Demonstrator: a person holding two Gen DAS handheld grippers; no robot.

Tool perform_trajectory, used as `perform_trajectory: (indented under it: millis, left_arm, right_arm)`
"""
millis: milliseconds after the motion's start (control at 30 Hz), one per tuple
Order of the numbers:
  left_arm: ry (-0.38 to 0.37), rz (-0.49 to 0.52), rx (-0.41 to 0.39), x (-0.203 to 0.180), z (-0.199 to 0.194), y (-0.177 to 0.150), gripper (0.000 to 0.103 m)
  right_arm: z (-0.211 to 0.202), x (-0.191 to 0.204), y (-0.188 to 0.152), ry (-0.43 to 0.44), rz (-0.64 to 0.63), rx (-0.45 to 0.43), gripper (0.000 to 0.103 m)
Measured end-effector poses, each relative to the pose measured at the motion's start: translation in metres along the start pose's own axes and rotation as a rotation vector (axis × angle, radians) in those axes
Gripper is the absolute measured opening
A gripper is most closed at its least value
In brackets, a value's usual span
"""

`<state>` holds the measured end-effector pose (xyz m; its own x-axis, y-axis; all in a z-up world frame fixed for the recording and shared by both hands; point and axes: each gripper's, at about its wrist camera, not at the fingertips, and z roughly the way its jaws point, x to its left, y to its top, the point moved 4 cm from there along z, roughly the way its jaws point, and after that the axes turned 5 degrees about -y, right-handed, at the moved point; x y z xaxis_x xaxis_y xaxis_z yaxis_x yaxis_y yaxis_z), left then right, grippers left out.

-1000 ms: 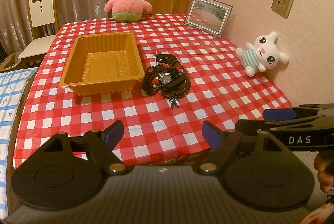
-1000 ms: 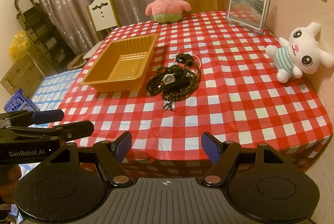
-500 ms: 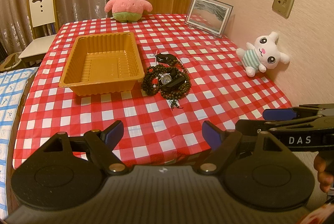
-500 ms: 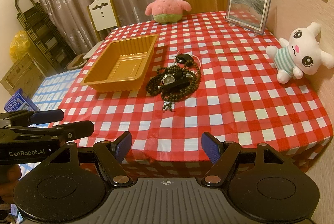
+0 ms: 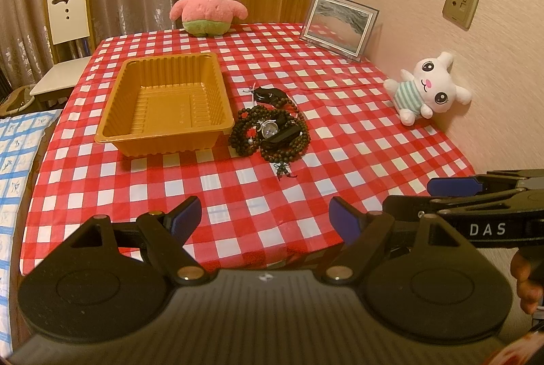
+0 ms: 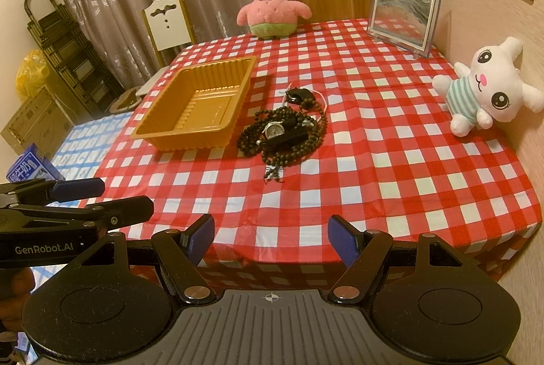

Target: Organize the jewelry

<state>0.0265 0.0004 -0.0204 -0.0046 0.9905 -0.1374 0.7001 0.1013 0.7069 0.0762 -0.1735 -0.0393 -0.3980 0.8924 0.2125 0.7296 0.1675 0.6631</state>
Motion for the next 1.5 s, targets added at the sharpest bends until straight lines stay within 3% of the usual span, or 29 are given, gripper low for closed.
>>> perform_trajectory:
  millis: [867,1167,1500]
  left_arm:
    - [0.007,-0.024,0.013,0.010,0.005,-0.003,0.081]
    - [0.056,-0.103,0.031,0.049,0.027,-0.005,0.081]
    - [0.148,-0.240,-0.041,0.122,0.066,-0.008,0.081]
  right_arm:
    - [0.008,0.012,-0.003,0.003,0.002,0.009,0.073]
    - [0.034,0.010,-0.002,0.006,0.015,0.015,0.073]
    - [0.083,0.006,0.011,-0.008,0.039,0.007,0.073]
